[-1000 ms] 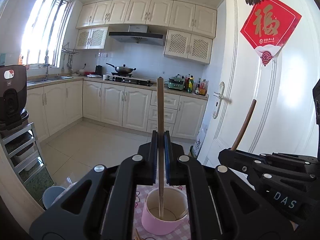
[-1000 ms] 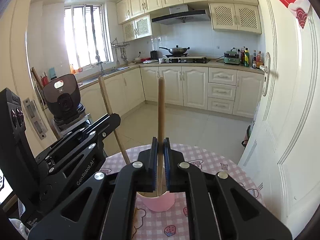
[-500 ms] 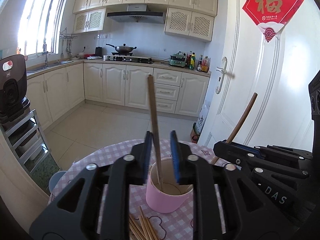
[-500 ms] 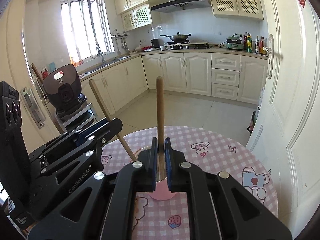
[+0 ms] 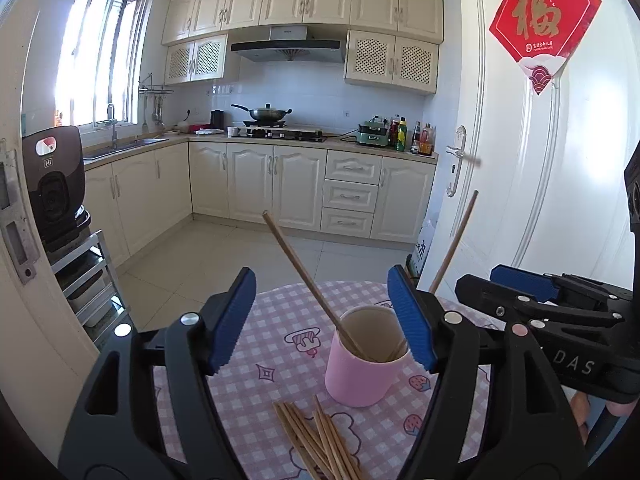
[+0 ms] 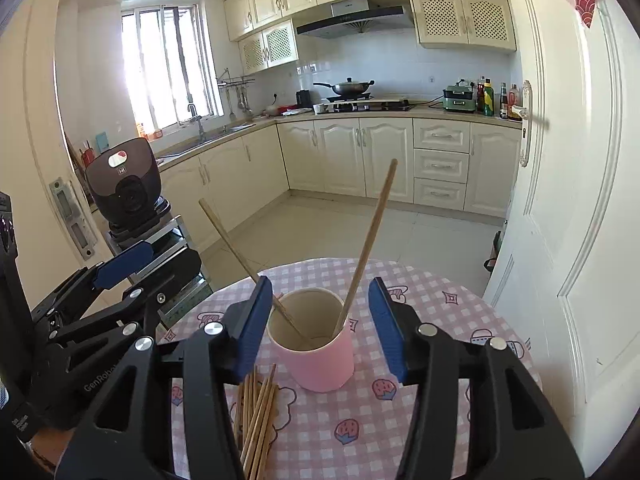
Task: Organize utensils
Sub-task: 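Withdraw both open grippers from the cup back toward the pile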
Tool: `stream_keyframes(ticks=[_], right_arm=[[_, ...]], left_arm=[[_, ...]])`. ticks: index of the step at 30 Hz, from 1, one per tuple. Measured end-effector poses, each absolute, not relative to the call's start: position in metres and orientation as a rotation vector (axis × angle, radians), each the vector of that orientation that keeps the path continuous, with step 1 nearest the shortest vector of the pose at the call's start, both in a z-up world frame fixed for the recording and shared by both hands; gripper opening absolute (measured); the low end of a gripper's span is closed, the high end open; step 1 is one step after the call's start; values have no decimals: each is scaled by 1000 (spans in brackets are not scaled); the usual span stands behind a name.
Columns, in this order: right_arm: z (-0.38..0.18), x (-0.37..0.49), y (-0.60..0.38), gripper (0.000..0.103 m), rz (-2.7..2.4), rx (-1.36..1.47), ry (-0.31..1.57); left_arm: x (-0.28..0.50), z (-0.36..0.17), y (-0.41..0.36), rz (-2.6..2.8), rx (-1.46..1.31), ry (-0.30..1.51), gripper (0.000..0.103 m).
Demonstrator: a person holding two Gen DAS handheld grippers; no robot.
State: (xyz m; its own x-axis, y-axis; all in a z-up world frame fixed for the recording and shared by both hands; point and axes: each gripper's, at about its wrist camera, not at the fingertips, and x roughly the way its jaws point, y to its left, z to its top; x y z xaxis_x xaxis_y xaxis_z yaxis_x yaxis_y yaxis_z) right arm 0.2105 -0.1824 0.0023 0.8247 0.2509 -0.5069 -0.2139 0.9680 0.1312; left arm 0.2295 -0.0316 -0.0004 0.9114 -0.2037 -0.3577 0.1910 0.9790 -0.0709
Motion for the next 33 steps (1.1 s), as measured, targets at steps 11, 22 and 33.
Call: stream_keyframes(ticks=[11, 22, 33], right_arm=[[1, 175, -164, 62, 223, -17, 477], [-29, 157, -151, 67, 263, -32, 531], [-104, 175, -143, 47, 316, 9, 819]], left_arm=[[186, -1, -8, -179, -3, 350, 86], [176, -36, 12, -192, -11, 520, 89], [195, -108, 26, -155, -77, 792, 89]])
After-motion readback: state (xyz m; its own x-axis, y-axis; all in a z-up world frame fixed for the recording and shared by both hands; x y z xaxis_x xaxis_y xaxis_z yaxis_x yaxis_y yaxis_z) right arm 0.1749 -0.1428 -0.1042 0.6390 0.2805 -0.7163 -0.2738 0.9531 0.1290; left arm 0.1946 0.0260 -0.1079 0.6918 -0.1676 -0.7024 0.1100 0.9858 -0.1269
